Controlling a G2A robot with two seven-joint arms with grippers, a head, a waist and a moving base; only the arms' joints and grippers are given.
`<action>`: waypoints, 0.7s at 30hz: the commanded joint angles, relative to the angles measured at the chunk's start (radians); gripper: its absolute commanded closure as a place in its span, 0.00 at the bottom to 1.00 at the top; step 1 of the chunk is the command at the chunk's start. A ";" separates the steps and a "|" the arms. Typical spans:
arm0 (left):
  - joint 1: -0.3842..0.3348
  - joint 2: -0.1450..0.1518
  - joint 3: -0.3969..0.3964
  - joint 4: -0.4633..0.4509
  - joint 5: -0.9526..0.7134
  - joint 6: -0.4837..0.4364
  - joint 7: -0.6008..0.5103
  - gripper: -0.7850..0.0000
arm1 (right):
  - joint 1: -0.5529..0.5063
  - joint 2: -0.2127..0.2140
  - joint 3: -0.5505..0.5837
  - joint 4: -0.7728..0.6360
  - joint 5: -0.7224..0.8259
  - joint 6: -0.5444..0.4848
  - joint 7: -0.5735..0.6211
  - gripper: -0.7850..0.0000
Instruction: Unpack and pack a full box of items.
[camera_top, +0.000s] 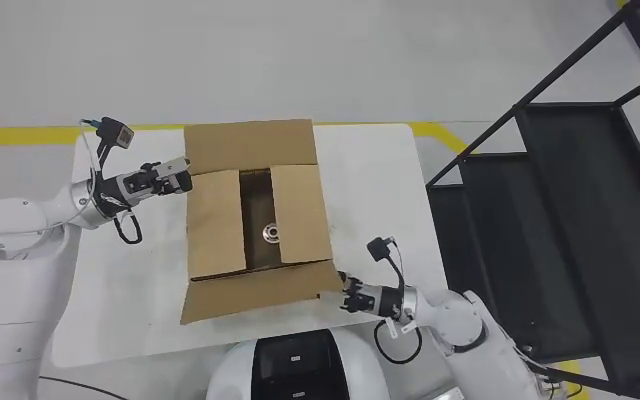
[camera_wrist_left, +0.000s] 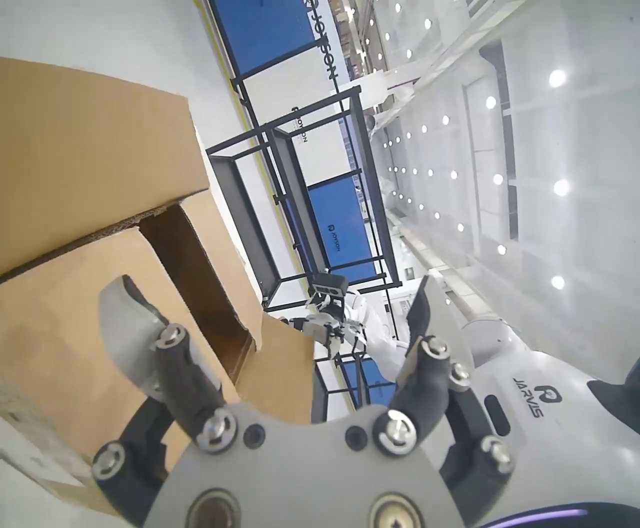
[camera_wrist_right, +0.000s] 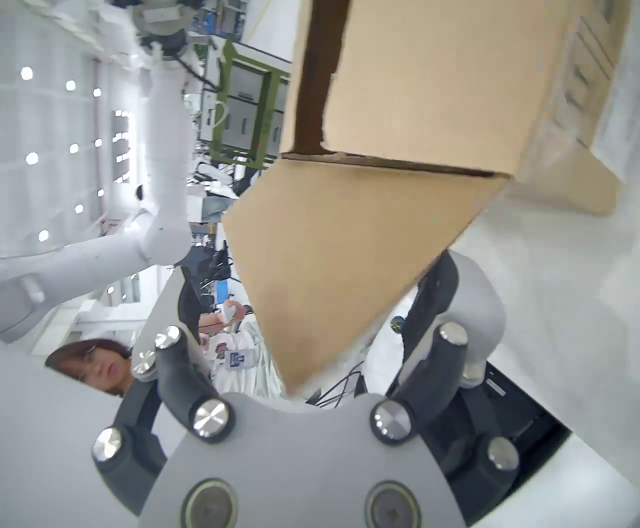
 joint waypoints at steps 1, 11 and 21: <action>0.000 0.000 0.000 0.000 0.002 0.001 0.005 0.00 | 0.029 0.003 -0.008 0.011 0.076 -0.024 0.043 0.00; 0.016 0.007 -0.039 -0.059 -0.042 -0.033 -0.005 0.00 | 0.241 -0.005 -0.109 0.122 0.157 -0.007 0.011 0.00; -0.002 0.013 -0.040 -0.062 -0.013 -0.001 -0.025 0.00 | 0.382 -0.022 -0.206 0.227 0.025 0.051 -0.151 0.00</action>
